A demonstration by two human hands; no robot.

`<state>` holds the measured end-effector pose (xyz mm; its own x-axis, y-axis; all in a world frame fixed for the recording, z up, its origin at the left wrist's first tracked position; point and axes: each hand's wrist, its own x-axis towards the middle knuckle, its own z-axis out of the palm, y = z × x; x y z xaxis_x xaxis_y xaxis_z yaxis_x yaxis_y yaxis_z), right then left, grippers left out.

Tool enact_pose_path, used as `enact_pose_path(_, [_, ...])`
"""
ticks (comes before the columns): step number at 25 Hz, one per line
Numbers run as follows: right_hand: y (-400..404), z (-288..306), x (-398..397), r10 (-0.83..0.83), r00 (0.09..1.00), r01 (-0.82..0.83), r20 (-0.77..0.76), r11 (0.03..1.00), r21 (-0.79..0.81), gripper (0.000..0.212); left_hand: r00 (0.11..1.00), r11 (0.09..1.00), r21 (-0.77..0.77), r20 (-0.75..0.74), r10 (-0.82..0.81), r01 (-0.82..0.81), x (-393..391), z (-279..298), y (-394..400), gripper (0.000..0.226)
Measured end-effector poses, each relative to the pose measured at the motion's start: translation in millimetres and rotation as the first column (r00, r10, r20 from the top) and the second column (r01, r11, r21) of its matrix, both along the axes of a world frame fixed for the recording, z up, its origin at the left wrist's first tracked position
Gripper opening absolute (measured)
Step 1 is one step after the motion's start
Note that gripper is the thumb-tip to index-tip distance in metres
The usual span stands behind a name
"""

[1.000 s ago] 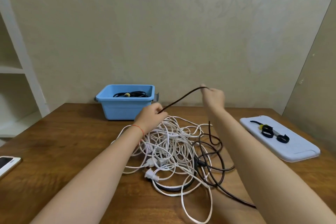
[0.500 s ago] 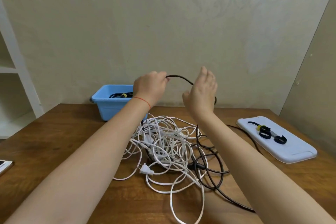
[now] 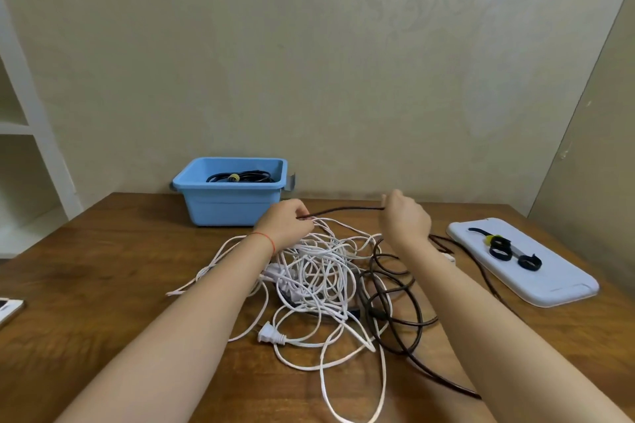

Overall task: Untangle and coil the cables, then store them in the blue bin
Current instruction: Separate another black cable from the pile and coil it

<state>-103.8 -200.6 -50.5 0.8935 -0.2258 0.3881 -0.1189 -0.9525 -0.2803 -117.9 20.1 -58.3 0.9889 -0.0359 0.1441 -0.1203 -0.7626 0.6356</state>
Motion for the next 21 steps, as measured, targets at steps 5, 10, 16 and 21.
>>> enact_pose_path(5, [47.7,-1.5,-4.4,0.383,0.916,-0.365,0.118,0.919,-0.145,0.021,0.966,0.987,0.149,0.26,0.018,-0.059,-8.5,60.8,-31.5,0.024])
enact_pose_path(10, [73.8,28.3,-20.9,0.426,0.799,-0.523,0.425,0.841,0.14,0.024,0.834,0.96,0.243,0.552,-0.018,-0.14,-16.3,124.6,-40.3,0.029])
enact_pose_path(16, [3.1,7.4,3.4,-0.03,0.997,-0.006,0.073,0.892,0.451,0.044,0.996,0.984,-0.171,0.06,0.058,-0.047,-0.5,45.1,6.9,0.048])
enact_pose_path(21, [-14.3,-1.9,13.5,-0.098,0.993,0.034,0.061,0.755,0.654,0.047,0.979,0.686,-0.727,-0.124,-0.164,0.023,-7.5,39.2,10.6,0.032])
